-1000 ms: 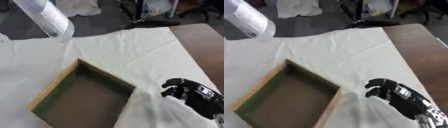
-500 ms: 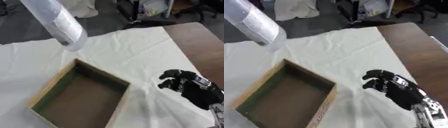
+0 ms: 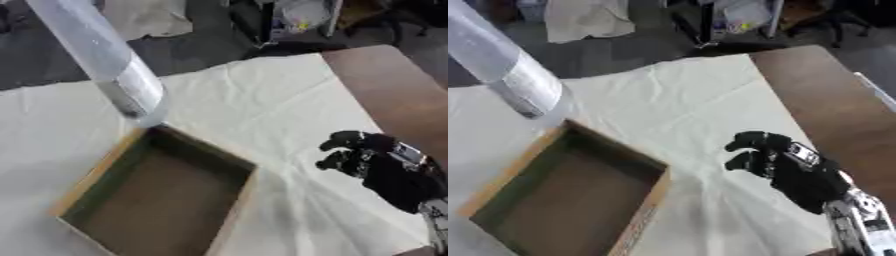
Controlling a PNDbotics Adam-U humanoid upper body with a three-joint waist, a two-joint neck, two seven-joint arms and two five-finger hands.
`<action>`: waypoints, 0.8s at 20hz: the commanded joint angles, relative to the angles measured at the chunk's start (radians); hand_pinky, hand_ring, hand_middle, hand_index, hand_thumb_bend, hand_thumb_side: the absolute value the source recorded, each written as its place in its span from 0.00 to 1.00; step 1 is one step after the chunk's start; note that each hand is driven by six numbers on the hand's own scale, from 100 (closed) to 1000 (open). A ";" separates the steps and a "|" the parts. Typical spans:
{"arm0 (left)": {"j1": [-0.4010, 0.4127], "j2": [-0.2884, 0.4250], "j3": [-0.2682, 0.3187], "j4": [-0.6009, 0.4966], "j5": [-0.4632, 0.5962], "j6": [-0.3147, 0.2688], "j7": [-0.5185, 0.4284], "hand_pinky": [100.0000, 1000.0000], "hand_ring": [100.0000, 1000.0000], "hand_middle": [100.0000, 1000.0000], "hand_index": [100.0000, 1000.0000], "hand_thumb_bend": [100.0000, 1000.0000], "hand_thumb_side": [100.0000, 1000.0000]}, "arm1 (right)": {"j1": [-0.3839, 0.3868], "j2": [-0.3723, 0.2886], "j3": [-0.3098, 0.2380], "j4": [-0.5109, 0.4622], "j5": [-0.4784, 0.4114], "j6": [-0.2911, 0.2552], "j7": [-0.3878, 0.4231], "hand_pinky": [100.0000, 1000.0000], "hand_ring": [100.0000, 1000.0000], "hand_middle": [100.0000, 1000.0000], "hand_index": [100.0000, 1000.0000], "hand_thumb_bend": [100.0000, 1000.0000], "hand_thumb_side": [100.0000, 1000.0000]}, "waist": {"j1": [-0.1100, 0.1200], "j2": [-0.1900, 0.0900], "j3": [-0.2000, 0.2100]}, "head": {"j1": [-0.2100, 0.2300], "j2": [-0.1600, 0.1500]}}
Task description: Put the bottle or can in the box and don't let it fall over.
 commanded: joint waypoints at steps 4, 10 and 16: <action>0.008 -0.008 -0.024 -0.003 -0.043 -0.016 0.004 0.51 0.14 0.22 0.38 0.00 0.02 | -0.007 -0.007 -0.003 -0.023 0.007 0.003 0.005 0.86 0.69 0.75 0.82 0.00 0.74 | -0.009 -0.011 -0.011 | 0.008 0.000; 0.025 -0.030 -0.050 0.010 -0.055 -0.020 -0.002 0.53 0.16 0.25 0.40 0.00 0.09 | -0.009 0.004 0.000 -0.023 0.025 0.003 0.009 0.86 0.69 0.75 0.82 0.00 0.76 | -0.013 -0.002 -0.021 | 0.018 -0.002; 0.035 -0.039 -0.074 0.013 -0.052 -0.011 -0.015 0.55 0.19 0.27 0.43 0.00 0.14 | -0.012 0.011 0.002 -0.023 0.039 0.011 0.007 0.86 0.69 0.75 0.82 0.00 0.79 | -0.014 0.004 -0.019 | 0.023 0.000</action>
